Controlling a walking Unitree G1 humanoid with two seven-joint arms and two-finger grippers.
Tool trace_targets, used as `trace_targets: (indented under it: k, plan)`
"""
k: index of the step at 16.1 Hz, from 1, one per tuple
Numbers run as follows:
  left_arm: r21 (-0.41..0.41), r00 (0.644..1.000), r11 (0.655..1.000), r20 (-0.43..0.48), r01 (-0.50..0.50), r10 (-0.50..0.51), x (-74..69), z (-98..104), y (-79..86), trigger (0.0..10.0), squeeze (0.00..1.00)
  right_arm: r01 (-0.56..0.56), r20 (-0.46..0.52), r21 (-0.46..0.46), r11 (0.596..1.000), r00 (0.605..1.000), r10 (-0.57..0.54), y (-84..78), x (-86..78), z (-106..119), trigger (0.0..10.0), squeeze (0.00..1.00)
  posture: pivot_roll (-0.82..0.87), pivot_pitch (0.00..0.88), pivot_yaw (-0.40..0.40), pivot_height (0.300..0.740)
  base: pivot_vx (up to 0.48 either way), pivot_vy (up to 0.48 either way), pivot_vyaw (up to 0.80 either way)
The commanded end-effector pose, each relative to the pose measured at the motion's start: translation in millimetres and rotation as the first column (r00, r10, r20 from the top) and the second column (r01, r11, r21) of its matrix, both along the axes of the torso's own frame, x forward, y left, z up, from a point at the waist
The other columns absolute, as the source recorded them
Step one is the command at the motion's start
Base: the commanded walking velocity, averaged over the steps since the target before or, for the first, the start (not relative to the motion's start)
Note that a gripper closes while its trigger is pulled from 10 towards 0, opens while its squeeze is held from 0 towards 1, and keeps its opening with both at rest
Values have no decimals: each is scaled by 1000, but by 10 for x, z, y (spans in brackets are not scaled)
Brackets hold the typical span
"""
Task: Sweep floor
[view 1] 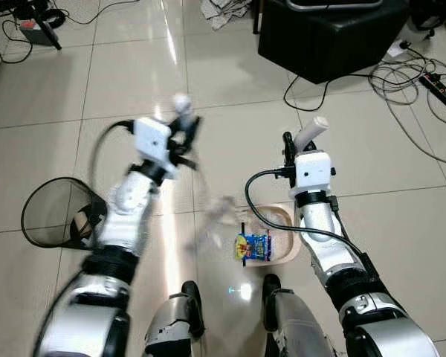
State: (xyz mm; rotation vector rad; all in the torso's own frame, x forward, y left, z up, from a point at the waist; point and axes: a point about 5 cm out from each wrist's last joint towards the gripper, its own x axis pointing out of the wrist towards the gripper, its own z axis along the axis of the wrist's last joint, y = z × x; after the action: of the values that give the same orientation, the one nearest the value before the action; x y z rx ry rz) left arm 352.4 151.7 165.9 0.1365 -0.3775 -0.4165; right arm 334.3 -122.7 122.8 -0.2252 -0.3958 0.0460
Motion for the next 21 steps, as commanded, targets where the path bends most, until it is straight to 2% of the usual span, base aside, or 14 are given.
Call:
trace_targets:
  k: [1, 2, 3, 4, 8, 13, 15, 17, 18, 21]
  plan:
    - [19, 999, 999, 30, -39, 39, 3, 30, 93, 10000, 0, 2, 13, 15, 1000, 1000, -2, -37, -40, -6, 10000, 0, 18, 297, 62, 740, 0, 0, 0]
    - [33, 998, 997, 17, -63, 63, -14, -2, 201, 10000, 0, 10, 52, 41, 999, 999, -12, -147, -112, 41, 10000, 0, 3, 276, 62, 740, 0, 0, 0]
    - [33, 998, 997, 17, -63, 63, -14, -2, 201, 10000, 0, 10, 52, 41, 999, 999, -12, -147, -112, 41, 10000, 0, 3, 276, 62, 740, 0, 0, 0]
    - [43, 998, 997, 2, -67, 67, -54, -60, 256, 10000, 0, 16, 101, 71, 997, 995, -23, -305, -250, 92, 10000, 0, -4, 263, 64, 740, 0, 0, 0]
    - [53, 993, 992, -10, -116, 117, -109, -158, 384, 10000, 0, 76, 138, 155, 985, 986, -98, -536, -398, 154, 10000, 0, -3, 221, 89, 740, 0, 0, 0]
    - [61, 983, 981, -13, -184, 185, -242, -212, 585, 10000, 0, 91, 184, 248, 965, 973, -139, -657, -508, 360, 10000, 0, 0, 188, 84, 740, 0, 0, 0]
    - [53, 975, 975, -31, -218, 220, -346, -276, 686, 10000, 0, 87, 219, 292, 953, 963, -155, -700, -607, 543, 10000, 0, -13, 166, 77, 740, 0, 0, 0]
    - [48, 972, 972, -38, -229, 231, -414, -306, 715, 10000, 0, 79, 242, 307, 948, 957, -158, -721, -663, 639, 10000, 0, -13, 158, 73, 740, 0, 0, 0]
    - [46, 967, 968, -48, -248, 250, -529, -338, 761, 10000, 0, 58, 272, 339, 939, 949, -156, -740, -733, 795, 10000, 0, -11, 151, 77, 740, 0, 0, 0]
    - [25, 954, 957, -79, -288, 289, -638, -388, 825, 10000, 0, 22, 306, 379, 925, 941, -147, -759, -776, 993, 10000, 0, -18, 139, 84, 740, 0, 0, 0]
